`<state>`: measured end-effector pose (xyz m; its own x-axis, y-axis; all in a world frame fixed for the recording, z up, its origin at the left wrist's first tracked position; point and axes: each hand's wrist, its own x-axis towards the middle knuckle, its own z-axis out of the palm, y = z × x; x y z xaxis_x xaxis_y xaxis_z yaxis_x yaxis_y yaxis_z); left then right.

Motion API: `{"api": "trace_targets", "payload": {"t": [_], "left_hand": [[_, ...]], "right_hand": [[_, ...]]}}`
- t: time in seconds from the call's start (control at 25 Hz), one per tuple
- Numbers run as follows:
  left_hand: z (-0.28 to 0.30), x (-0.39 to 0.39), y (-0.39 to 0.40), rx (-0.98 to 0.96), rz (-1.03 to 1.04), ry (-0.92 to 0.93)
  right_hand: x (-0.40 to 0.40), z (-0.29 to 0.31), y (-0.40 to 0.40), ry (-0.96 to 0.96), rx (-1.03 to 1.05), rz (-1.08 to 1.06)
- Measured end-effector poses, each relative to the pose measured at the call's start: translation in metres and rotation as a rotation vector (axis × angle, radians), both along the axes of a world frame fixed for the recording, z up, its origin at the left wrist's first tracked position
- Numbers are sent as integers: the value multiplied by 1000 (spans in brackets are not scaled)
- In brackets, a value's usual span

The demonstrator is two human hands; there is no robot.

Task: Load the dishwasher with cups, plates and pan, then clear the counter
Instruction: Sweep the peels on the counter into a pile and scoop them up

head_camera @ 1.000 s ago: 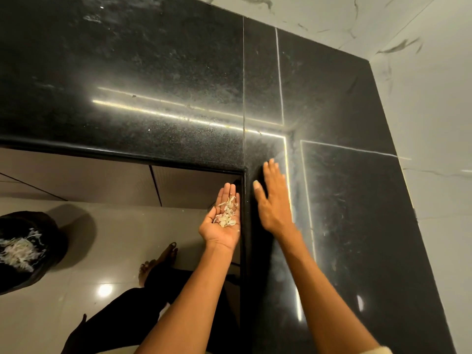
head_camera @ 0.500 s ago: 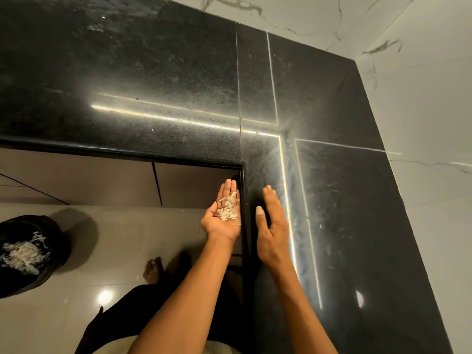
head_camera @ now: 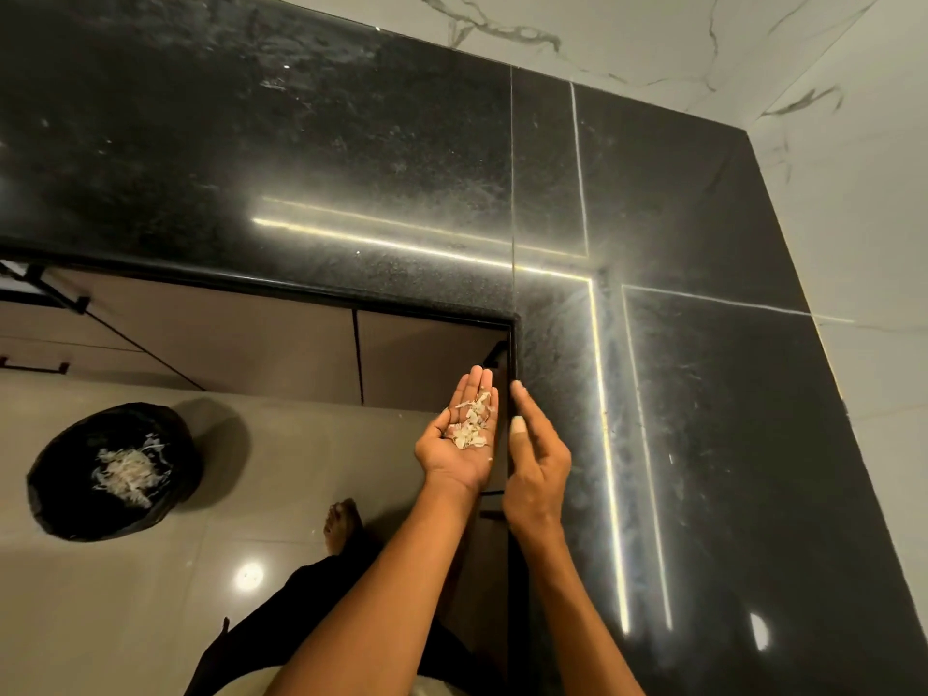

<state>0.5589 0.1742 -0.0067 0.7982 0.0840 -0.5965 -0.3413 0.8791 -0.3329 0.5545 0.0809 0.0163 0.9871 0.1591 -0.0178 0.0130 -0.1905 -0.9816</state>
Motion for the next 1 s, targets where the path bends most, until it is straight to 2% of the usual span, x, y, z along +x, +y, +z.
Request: {"api": "trace_targets", "payload": {"t": [0.16,0.4,0.48,0.76,1.0], "left_hand": [[3,-31,26,1,43,47],[-11,-87,94,-15,229,66],[-19,-106,123,6,275,104],[-51,-193,262,72,450,241],[-107,-261,377,104,524,399]], "right_hand": [[-7,-2,22,123,96,-113],[-49,-29,132,686,393,-107],[-64,-37,171,798,463,-91],[-144,-52,323,984,407,62],[-212,-111,445,1090,233,134]]}}
